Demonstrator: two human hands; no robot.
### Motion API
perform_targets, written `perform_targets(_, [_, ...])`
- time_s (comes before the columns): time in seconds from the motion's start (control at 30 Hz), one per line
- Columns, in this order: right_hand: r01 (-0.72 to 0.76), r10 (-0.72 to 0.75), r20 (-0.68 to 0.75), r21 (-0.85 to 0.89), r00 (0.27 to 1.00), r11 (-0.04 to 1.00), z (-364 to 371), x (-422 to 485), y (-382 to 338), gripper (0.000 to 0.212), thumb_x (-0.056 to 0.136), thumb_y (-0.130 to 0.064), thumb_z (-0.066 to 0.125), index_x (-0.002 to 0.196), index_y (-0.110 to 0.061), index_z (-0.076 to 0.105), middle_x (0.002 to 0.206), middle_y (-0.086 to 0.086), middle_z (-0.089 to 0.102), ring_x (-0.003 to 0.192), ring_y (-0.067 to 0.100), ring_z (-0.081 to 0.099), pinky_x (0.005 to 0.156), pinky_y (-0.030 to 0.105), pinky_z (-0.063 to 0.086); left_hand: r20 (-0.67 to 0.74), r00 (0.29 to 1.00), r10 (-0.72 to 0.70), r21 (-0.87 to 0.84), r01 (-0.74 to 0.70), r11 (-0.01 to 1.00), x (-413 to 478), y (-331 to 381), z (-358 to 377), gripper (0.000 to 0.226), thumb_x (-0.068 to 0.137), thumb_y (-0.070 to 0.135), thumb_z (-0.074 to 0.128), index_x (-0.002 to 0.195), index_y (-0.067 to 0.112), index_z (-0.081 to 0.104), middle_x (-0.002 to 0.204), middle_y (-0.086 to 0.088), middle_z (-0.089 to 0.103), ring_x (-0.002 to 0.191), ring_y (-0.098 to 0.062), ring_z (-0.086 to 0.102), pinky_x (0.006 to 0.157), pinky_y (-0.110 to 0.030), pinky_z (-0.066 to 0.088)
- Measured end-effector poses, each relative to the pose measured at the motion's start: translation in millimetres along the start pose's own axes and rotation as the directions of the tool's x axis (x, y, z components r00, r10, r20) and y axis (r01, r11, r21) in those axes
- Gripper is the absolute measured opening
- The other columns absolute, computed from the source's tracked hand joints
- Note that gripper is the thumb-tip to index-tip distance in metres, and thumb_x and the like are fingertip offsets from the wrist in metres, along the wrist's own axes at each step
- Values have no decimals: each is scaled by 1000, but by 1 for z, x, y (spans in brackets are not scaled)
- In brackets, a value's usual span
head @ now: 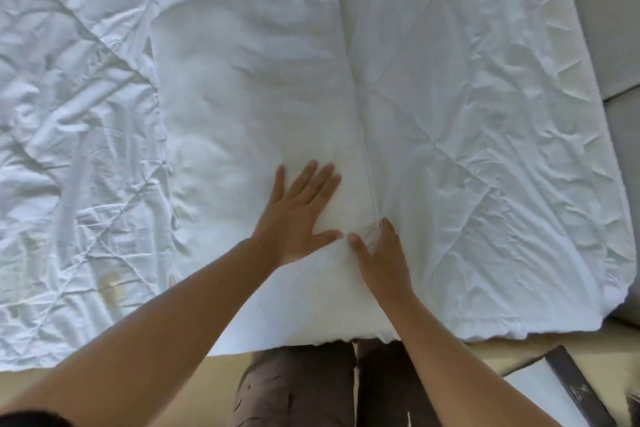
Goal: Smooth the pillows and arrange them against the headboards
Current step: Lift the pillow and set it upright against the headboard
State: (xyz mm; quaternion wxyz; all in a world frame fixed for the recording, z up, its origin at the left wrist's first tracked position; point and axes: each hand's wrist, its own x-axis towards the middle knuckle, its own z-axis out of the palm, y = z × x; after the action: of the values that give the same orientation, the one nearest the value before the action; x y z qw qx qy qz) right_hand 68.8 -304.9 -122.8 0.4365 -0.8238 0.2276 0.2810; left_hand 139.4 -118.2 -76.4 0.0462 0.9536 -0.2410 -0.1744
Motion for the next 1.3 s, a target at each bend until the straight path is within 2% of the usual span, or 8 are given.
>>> perform_targets(0.2, [-80,84,-35,116,996,990,10,0,2,68,89,-69,47,138,-22,46,125,-4,60,110,16,60,97,41,52,272,873,406,203,-464,862,81,-9,-9,74,96,63,17,160,25,13,168,0,6,155,-21,-2,118,-55,-16])
perform_targets(0.33, [-103,125,-143,151,982,983,21,-4,-2,58,87,-75,42,120,-28,48,105,-12,63,95,11,63,87,40,56,386,769,510,218,-613,759,125,-16,-9,82,91,75,25,156,25,28,163,-2,28,154,-22,12,119,-52,-16])
perform_targets(0.43, [-119,129,-202,63,971,991,26,2,-4,56,86,-79,35,111,-29,45,97,-12,63,89,14,65,79,38,56,364,720,591,228,-684,693,153,-28,-12,86,86,79,24,148,24,43,146,-3,49,144,-23,33,120,-48,-10])
perform_targets(0.63, [-184,171,-266,-24,949,983,36,17,1,67,79,-82,28,109,-25,44,104,1,67,100,32,66,74,38,46,335,735,590,311,-677,667,218,-61,-28,82,81,85,23,121,24,60,114,2,62,119,-25,50,122,-52,8])
perform_targets(0.73, [-182,170,-289,-15,942,983,41,20,1,75,75,-82,26,114,-21,46,106,5,67,102,34,65,76,38,46,380,770,513,362,-634,683,259,-87,-50,90,75,88,14,119,27,62,115,4,64,121,-24,52,122,-54,4])
perform_targets(0.9, [-224,224,-290,33,931,974,45,23,-1,71,78,-72,46,124,-18,50,110,10,68,104,35,65,83,41,50,457,813,362,450,-562,694,323,-126,-87,102,69,95,7,126,29,59,118,1,63,126,-25,49,121,-57,2])
perform_targets(1.13, [-217,222,-287,47,932,975,46,29,-4,69,80,-67,48,125,-15,48,114,11,67,107,36,64,88,44,50,365,842,397,530,-538,655,354,-173,-104,100,74,94,13,121,19,59,112,-9,66,117,-32,55,118,-50,20])
perform_targets(1.3, [-216,207,-289,1,935,976,47,27,-3,64,81,-70,44,117,-17,46,108,7,67,101,33,65,81,40,51,323,867,379,503,-496,708,347,-168,-97,96,67,99,12,92,17,55,76,-6,60,79,-32,57,90,-47,45])
